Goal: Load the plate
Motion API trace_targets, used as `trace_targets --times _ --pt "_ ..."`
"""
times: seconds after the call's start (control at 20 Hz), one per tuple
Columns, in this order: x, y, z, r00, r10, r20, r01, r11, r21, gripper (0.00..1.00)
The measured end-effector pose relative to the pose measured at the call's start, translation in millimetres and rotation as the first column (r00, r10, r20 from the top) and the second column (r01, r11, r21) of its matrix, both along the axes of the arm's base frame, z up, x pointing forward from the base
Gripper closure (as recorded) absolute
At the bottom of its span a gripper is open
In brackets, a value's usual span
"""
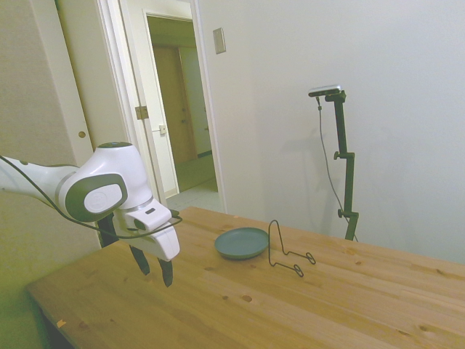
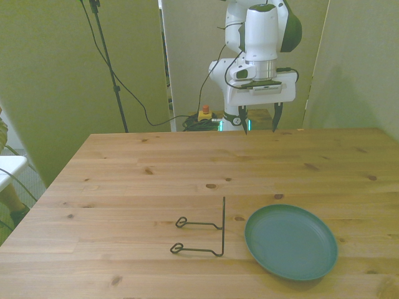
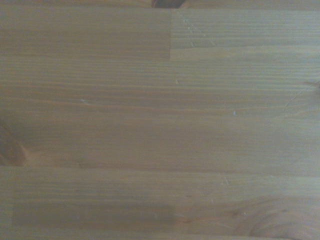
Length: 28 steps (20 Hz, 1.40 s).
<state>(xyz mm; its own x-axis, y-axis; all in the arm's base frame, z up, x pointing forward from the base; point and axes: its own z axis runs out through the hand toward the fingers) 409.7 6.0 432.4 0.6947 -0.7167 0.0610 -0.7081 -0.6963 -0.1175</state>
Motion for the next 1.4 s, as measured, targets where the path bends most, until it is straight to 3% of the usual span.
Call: trace_targets --times 0.25,0.55,0.95,1.4 --pt "3 7 5 1.000 0.011 0.010 -0.011 1.000 0.002 0.00" --pt "22 13 43 0.997 0.006 0.082 -0.007 1.000 0.007 0.00" --pt "95 26 91 0.989 -0.026 0.146 0.022 0.999 0.032 0.00" --pt "190 71 60 0.984 -0.112 0.136 0.120 0.991 -0.056 0.00"
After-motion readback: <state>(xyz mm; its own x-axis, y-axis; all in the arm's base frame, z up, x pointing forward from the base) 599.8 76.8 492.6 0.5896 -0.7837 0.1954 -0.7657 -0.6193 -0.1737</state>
